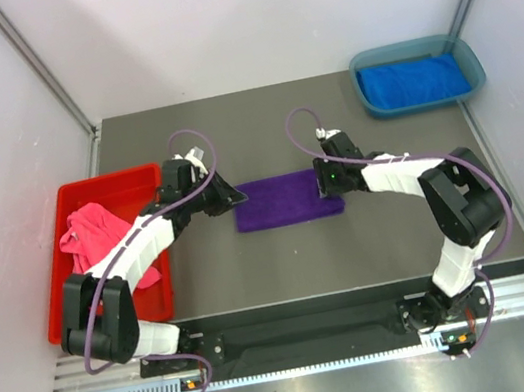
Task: Fold and stack the towels
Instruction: Neatly place the folded towel into the bin
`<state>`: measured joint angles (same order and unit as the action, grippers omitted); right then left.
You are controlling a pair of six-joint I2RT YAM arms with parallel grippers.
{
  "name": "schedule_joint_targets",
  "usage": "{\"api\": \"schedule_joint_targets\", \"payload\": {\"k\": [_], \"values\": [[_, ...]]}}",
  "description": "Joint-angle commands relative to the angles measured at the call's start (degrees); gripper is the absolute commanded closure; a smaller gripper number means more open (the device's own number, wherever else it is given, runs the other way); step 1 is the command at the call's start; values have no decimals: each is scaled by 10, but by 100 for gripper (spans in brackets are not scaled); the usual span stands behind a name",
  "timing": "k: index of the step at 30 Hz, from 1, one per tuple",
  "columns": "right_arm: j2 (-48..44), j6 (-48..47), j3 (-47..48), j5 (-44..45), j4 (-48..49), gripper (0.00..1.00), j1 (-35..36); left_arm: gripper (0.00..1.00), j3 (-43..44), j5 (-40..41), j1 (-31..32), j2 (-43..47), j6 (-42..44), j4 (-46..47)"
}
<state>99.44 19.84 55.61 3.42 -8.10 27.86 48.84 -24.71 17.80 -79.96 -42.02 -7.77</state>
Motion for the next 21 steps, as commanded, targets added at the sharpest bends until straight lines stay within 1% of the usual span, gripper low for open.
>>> {"api": "schedule_joint_targets", "payload": {"k": [1, 5, 8, 12, 17, 21], "values": [[3, 15, -5, 7, -9, 54, 0, 76, -1, -8, 2, 24, 5, 18], [-9, 15, -16, -12, -2, 59, -23, 76, 2, -9, 2, 22, 7, 14], [-17, 14, -25, -52, 10, 64, -38, 76, 2, -5, 2, 22, 7, 15], [-20, 15, -26, -58, 12, 65, -39, 76, 6, -6, 2, 17, 5, 14], [-15, 13, -18, -61, 5, 77, -38, 77, 9, -7, 2, 17, 6, 11], [-16, 6, -11, -43, -9, 82, -35, 77, 11, -10, 2, 18, 6, 8]]}}
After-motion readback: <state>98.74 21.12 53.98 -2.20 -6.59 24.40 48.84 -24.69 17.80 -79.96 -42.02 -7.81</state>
